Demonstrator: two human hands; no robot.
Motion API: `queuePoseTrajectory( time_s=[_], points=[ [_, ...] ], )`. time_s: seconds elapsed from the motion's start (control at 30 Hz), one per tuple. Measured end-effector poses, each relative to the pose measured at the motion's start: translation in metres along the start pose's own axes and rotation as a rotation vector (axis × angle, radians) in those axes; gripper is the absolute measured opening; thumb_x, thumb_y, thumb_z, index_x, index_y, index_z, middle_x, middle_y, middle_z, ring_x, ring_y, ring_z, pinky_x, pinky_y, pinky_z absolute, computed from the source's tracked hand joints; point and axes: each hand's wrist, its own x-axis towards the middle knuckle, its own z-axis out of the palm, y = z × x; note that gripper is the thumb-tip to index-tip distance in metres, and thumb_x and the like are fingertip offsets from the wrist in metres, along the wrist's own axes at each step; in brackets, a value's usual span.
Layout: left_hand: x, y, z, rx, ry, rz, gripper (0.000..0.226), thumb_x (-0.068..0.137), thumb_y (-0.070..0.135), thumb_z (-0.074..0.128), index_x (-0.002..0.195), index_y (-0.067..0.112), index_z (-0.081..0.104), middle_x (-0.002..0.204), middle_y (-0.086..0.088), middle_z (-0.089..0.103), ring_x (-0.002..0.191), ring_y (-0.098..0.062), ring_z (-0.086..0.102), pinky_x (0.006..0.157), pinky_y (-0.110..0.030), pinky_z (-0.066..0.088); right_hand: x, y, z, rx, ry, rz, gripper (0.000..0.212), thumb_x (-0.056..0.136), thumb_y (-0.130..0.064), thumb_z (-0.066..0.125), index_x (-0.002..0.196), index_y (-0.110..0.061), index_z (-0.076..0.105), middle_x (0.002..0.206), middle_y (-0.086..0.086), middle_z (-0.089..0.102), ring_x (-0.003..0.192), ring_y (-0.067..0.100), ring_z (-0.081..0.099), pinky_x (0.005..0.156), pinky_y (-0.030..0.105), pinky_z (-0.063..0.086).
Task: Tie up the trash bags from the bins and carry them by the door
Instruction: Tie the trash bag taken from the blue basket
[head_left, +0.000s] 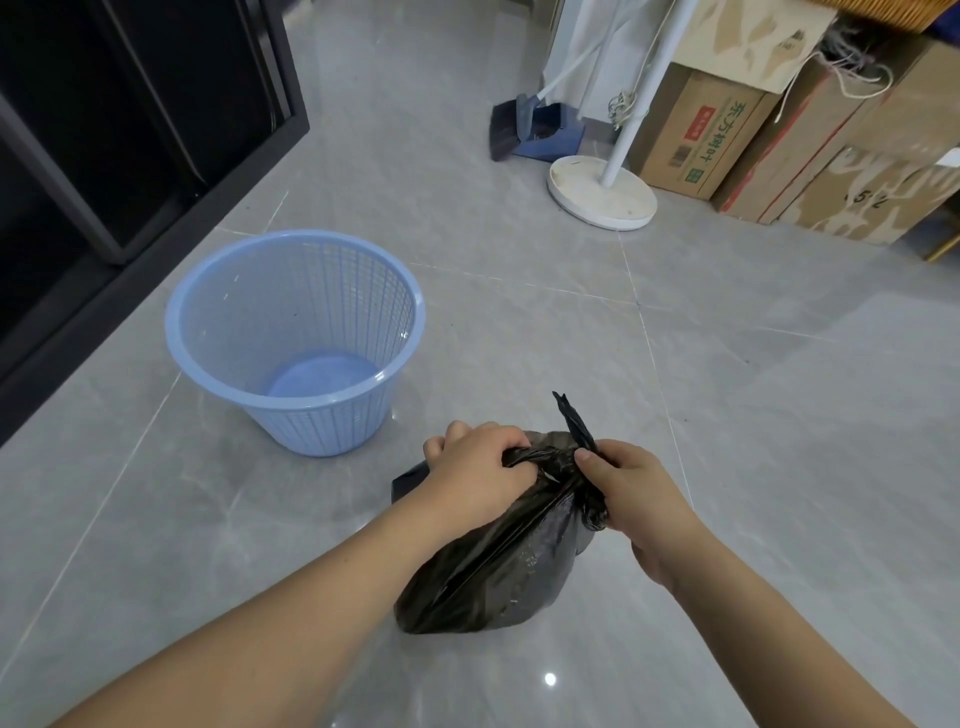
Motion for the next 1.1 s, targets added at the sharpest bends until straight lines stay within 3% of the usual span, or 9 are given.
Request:
queuePoseTrajectory(
  time_s=[0.2, 0.37, 0.47, 0.57, 0.67, 0.77, 0.87, 1.0, 1.1],
  points=[
    [0.003, -0.007, 0.002, -0.196, -0.048, -0.023, 0.027, 0.07, 0.049, 0.046, 0.088, 0.037, 0.061, 0.09, 0.018, 0.06, 0.101, -0.009, 0.043, 0.091, -0.032, 0.039, 0.001, 0.005, 0.003, 0.152, 0.012, 0.004, 0.017, 0.097, -0.016, 0.051, 0.109, -0.025, 0.059, 0.081, -0.002, 0.074, 0.059, 0.004, 0.068, 0.044, 0.015, 0.046],
    [0.004, -0.012, 0.004, -0.272, -0.036, -0.052, 0.013, 0.073, 0.043, 0.052, 0.08, 0.033, 0.059, 0.079, 0.001, 0.068, 0.089, -0.025, 0.06, 0.091, -0.046, 0.047, 0.004, 0.011, 0.006, 0.061, 0.076, -0.086, 0.018, 0.095, -0.018, 0.053, 0.105, -0.033, 0.056, 0.077, 0.0, 0.071, 0.068, 0.016, 0.066, 0.057, 0.031, 0.05],
    [0.004, -0.018, 0.008, -0.178, 0.01, -0.036, 0.008, 0.079, 0.044, 0.049, 0.08, 0.039, 0.055, 0.085, 0.009, 0.061, 0.101, -0.009, 0.045, 0.084, -0.026, 0.036, 0.005, 0.014, 0.007, -0.175, 0.115, -0.115, 0.023, 0.096, -0.023, 0.05, 0.08, -0.015, 0.064, 0.071, 0.0, 0.064, 0.066, 0.018, 0.058, 0.062, 0.034, 0.046],
    [0.004, -0.021, 0.009, -0.123, 0.063, 0.008, 0.005, 0.086, 0.037, 0.049, 0.087, 0.036, 0.053, 0.083, 0.017, 0.049, 0.093, 0.03, 0.017, 0.085, -0.027, 0.027, 0.004, 0.012, 0.005, -0.254, 0.017, -0.049, 0.03, 0.097, -0.027, 0.045, 0.071, -0.013, 0.052, 0.062, 0.001, 0.041, 0.056, 0.016, 0.037, 0.057, 0.03, 0.032],
    [0.007, -0.023, 0.008, -0.066, 0.087, 0.05, 0.004, 0.087, 0.035, 0.048, 0.087, 0.036, 0.052, 0.083, 0.017, 0.051, 0.09, 0.026, 0.021, 0.092, -0.03, 0.023, 0.001, 0.003, 0.0, -0.194, -0.179, 0.062, 0.028, 0.096, -0.026, 0.045, 0.073, -0.015, 0.057, 0.065, 0.001, 0.044, 0.056, 0.015, 0.039, 0.054, 0.028, 0.032],
    [0.009, -0.025, 0.009, -0.049, 0.054, 0.07, 0.007, 0.088, 0.038, 0.047, 0.082, 0.04, 0.049, 0.085, 0.019, 0.053, 0.088, 0.006, 0.028, 0.091, -0.03, 0.02, -0.002, -0.001, -0.004, -0.17, -0.308, 0.116, 0.035, 0.093, -0.038, 0.047, 0.095, -0.011, 0.07, 0.088, 0.008, 0.071, 0.078, 0.028, 0.063, 0.071, 0.042, 0.048],
    [0.01, -0.026, 0.01, -0.035, 0.024, 0.062, 0.005, 0.088, 0.041, 0.047, 0.083, 0.041, 0.05, 0.087, 0.019, 0.053, 0.095, 0.001, 0.029, 0.089, -0.03, 0.022, -0.004, -0.003, -0.006, -0.14, -0.341, 0.096, 0.043, 0.092, -0.033, 0.052, 0.11, 0.004, 0.062, 0.116, 0.03, 0.061, 0.106, 0.05, 0.055, 0.097, 0.061, 0.039],
    [0.012, -0.028, 0.008, -0.028, -0.024, 0.014, 0.008, 0.086, 0.049, 0.045, 0.084, 0.043, 0.049, 0.094, 0.014, 0.055, 0.109, -0.014, 0.037, 0.087, -0.03, 0.023, -0.001, 0.004, -0.011, -0.094, -0.356, 0.011, 0.046, 0.088, -0.035, 0.06, 0.095, 0.01, 0.054, 0.089, 0.014, 0.053, 0.077, 0.024, 0.044, 0.069, 0.035, 0.034],
    [0.013, -0.029, 0.008, -0.034, -0.041, -0.032, 0.014, 0.084, 0.056, 0.043, 0.084, 0.044, 0.05, 0.096, 0.01, 0.056, 0.109, -0.019, 0.038, 0.086, -0.031, 0.025, 0.003, 0.009, -0.011, 0.024, -0.247, -0.059, 0.035, 0.09, -0.028, 0.063, 0.097, 0.006, 0.062, 0.096, 0.005, 0.058, 0.075, 0.013, 0.057, 0.057, 0.017, 0.043]
  ],
)
